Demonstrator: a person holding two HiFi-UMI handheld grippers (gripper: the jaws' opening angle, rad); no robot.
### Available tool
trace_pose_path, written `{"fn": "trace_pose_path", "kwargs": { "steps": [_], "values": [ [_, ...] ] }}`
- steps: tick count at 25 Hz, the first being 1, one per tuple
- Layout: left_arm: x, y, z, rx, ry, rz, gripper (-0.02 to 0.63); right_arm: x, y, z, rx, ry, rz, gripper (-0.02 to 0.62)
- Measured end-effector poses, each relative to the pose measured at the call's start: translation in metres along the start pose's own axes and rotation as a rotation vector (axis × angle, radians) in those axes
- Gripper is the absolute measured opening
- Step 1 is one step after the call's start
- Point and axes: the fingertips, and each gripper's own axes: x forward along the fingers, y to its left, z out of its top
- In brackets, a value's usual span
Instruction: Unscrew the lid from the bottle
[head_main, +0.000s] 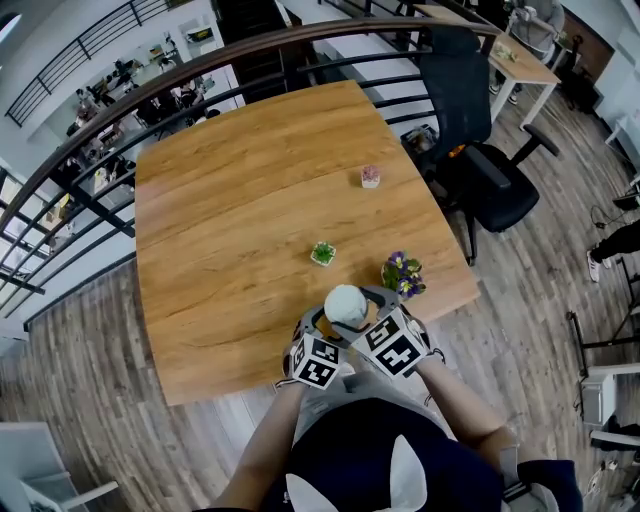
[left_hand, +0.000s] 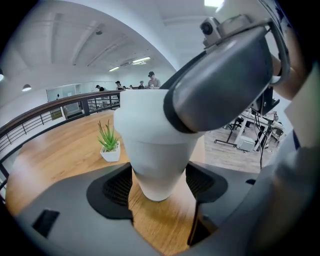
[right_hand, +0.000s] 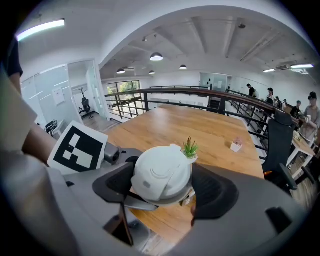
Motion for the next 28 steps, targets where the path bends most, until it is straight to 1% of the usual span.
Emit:
{"fn": "trace_pose_path", "kwargs": {
  "steps": [6,11,14,16,18,21,24,26,28],
  "values": [
    [0.0011,-0.0002,-0.0021,-0.001,0.009,-0.002,0.333,0.0019,0.0026,-0.0032,-0.158,0.061,0.134,0.365],
    [0.0017,0.0016,-0.0032,-0.006,0.016,-0.002,0.333,0.004,0.0046,-0.0049,-0.353,0.148,0.264,0.362],
    [-0.0002,0.0003,-0.001,-0.009,0.021,0.0,0.332,0.0011,0.006,-0.0068,-0.47,0.207,0.356,0.359],
    [-0.0006,-0.0003,0.0,-0.007,0.025,0.0,0.333,0.0003,0.0065,-0.0065,-0.526,0.239,0.408,0.359],
    [-0.0006,0.0001,-0.0003,-0.007,0.029,0.001,0.332,0.0009,0.007,-0.0065,-0.572,0.27,0.441,0.357],
    [0.0005,0.001,-0.002,-0.005,0.034,0.001,0.331,0.0016,0.0079,-0.0086,-0.65,0.31,0.466,0.357],
    [0.0007,0.0008,-0.003,-0.008,0.038,0.002,0.333,0.0019,0.009,-0.0093,-0.712,0.331,0.465,0.359],
    [0.0,0.0005,-0.0025,-0.01,0.04,0.004,0.331,0.0025,0.0091,-0.0089,-0.726,0.321,0.443,0.364],
    [0.0002,0.0002,-0.0024,-0.012,0.041,0.004,0.332,0.004,0.0084,-0.0084,-0.701,0.284,0.398,0.382]
  ]
}}
